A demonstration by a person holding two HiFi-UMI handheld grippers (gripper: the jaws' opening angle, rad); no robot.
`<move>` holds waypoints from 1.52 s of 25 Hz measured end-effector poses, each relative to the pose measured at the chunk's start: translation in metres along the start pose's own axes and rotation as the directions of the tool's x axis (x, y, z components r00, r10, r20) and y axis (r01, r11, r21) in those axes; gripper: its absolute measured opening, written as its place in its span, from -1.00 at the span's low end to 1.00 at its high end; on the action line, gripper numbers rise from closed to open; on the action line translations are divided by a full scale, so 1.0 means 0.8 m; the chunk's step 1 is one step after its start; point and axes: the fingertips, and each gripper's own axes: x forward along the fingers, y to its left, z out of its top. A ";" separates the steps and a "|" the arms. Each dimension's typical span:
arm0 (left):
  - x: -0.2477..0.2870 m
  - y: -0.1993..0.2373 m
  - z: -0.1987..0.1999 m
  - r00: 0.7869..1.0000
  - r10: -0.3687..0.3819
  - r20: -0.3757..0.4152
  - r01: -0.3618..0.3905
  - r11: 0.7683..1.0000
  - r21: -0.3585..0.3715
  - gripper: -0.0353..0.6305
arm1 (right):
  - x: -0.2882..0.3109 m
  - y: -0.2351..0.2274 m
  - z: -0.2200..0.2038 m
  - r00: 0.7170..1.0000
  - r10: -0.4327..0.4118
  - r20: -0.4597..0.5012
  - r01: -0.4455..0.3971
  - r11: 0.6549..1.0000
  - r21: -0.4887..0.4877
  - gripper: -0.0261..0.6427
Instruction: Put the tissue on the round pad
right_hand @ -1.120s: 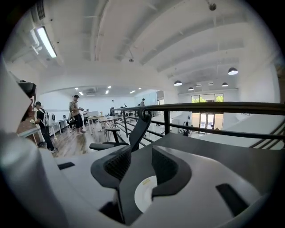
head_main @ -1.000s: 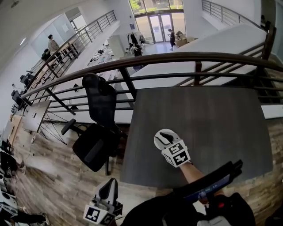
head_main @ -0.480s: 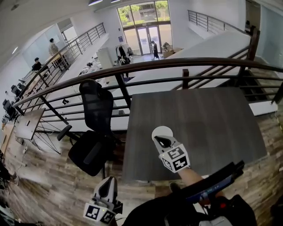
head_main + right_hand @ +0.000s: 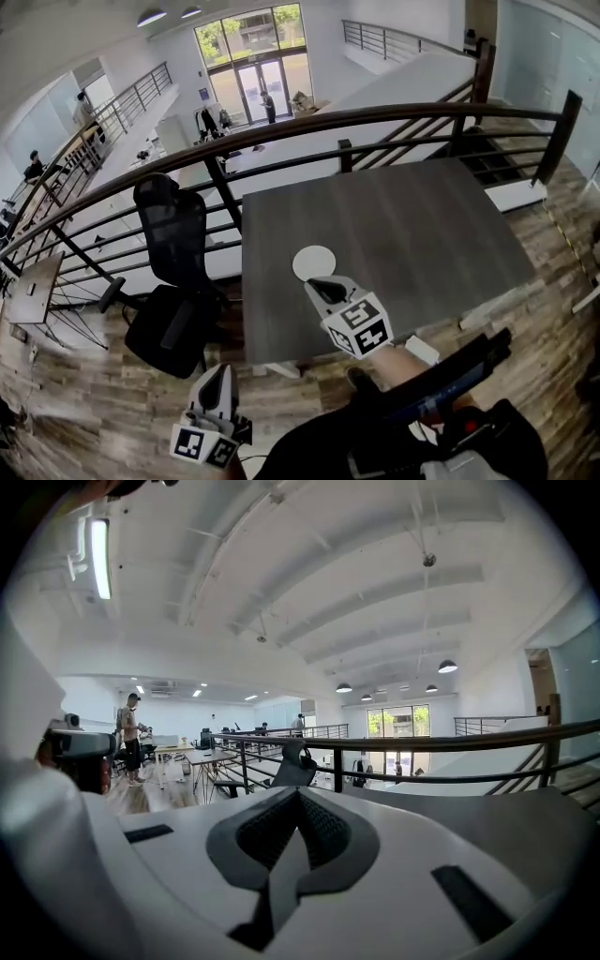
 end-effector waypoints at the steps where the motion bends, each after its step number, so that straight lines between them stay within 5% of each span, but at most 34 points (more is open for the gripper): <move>1: -0.001 -0.001 -0.003 1.000 -0.013 -0.006 0.013 1.000 -0.002 -0.88 | -0.007 0.004 0.001 1.000 -0.002 -0.001 0.002 1.000 0.007 -0.91; 12: 0.002 -0.039 -0.017 0.994 -0.110 -0.015 0.110 0.994 0.017 -0.88 | -0.087 0.018 0.004 0.999 -0.046 0.000 0.046 0.998 0.040 -0.92; 38: 0.110 -0.133 -0.024 0.997 -0.079 0.003 0.079 0.997 -0.009 -0.88 | -0.163 -0.089 0.006 1.000 -0.011 0.017 0.009 0.996 0.085 -0.92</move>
